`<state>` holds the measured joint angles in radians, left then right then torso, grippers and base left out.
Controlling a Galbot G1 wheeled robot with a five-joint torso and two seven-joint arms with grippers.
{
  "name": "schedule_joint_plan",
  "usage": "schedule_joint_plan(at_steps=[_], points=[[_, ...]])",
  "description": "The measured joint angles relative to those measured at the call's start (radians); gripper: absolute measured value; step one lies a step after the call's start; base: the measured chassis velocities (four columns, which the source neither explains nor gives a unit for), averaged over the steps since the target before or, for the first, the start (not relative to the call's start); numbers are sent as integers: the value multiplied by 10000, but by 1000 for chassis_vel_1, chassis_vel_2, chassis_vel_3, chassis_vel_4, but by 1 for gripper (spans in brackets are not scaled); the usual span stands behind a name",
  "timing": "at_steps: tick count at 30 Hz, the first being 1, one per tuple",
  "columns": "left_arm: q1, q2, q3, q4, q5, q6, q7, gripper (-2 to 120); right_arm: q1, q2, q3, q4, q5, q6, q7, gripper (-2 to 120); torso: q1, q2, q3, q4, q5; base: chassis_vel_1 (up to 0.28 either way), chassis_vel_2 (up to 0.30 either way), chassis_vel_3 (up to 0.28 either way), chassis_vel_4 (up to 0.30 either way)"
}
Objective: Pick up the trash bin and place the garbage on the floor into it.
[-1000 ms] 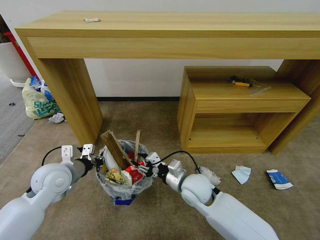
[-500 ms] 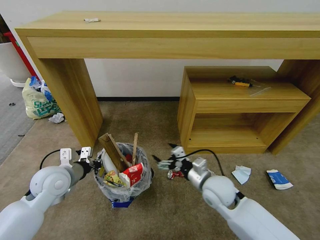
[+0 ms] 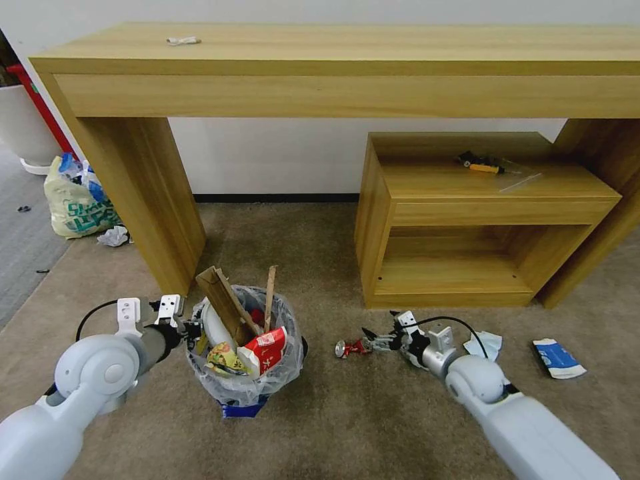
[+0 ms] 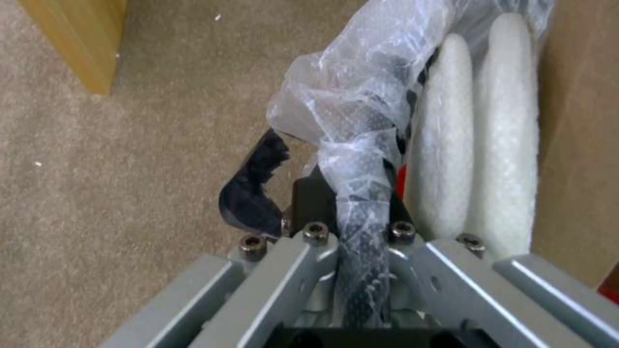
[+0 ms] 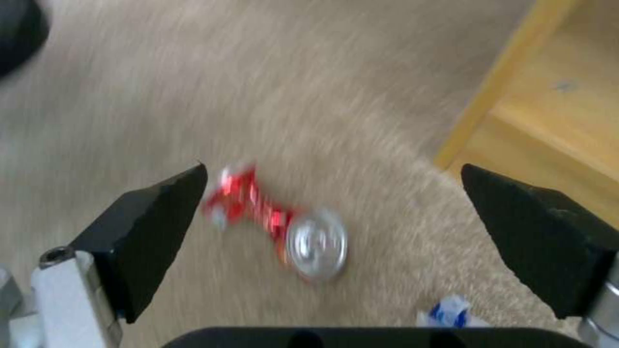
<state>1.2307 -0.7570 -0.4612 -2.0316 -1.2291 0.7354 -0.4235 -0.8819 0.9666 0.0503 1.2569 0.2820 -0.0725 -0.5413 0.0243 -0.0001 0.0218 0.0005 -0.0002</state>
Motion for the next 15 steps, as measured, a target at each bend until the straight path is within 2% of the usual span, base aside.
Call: schedule_joint_plan(at_steps=[4,9,12,15], points=[[-172,-60,124,62,26,-1,96,0,379,-66,-145,-900,-424,210,-831,100,0,0,0,-11,-3,0,0,0,0],[-164,-127,131,62,55,0,181,0,836,115,-204,-1864,-1081,658,-1304,100,0,0,0,-7,-3,0,0,0,0],[-174,-213,130,74,156,0,276,0,1593,574,-295,-3015,-1796,1293,-1676,100,0,0,0,-7,-2,0,0,0,0],[-180,-284,122,77,180,0,312,0,2024,888,-375,-3546,-2179,1667,-1862,100,0,0,0,-4,-1,0,0,0,0]])
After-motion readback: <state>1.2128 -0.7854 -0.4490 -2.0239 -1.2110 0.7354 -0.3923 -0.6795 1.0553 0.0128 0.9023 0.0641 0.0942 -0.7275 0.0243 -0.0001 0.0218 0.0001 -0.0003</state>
